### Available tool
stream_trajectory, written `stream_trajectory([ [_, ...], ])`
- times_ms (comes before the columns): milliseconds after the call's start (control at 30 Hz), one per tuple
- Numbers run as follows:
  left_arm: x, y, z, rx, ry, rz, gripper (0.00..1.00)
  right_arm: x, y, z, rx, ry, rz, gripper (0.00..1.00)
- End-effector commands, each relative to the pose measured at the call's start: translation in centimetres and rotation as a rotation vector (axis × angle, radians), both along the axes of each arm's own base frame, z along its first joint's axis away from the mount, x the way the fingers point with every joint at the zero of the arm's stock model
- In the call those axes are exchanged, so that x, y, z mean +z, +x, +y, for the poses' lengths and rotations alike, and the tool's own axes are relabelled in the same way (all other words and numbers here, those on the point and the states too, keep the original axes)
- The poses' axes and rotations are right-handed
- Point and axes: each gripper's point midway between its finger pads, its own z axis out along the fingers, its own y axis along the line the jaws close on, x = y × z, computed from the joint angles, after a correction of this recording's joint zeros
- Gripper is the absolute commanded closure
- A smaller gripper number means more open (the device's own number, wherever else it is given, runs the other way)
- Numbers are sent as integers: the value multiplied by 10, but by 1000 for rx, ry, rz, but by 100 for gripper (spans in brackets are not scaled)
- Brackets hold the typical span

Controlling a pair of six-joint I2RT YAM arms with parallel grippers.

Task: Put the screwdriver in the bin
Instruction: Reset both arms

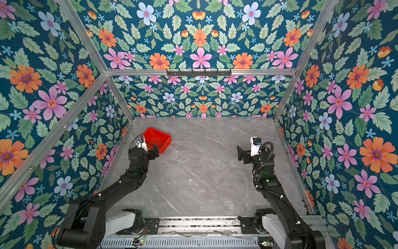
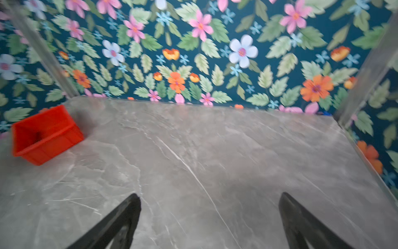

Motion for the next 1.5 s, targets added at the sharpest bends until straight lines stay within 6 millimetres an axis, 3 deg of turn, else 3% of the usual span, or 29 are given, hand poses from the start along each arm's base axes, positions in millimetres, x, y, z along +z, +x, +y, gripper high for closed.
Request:
stream_trajectory([
  [0,14,-1,3,-5,56,-101,0,-5,1,-27,-116,4,-19,1],
  [133,-4,-10,8,8,85,-98,0,-23,-2,-49,-195,1,1,1],
  [367,-27,-18,17,29,52,-113,0,-47,-1,-50,-195,0,41,1],
  [567,-24,-9,22,12,19,-175,0,-61,6,-52,-205,9,47,1],
  [700,-41,-1,27,-7,-19,-164,0,-72,13,-51,-200,24,57,1],
  [900,-54,20,32,-14,-43,-92,0,-94,26,-49,-186,27,90,1],
  [1000,-55,18,33,-14,-49,-90,0,-106,32,-49,-186,30,111,1],
  [1467,-55,18,33,-11,-45,-83,0,-109,38,-51,-198,27,148,1],
])
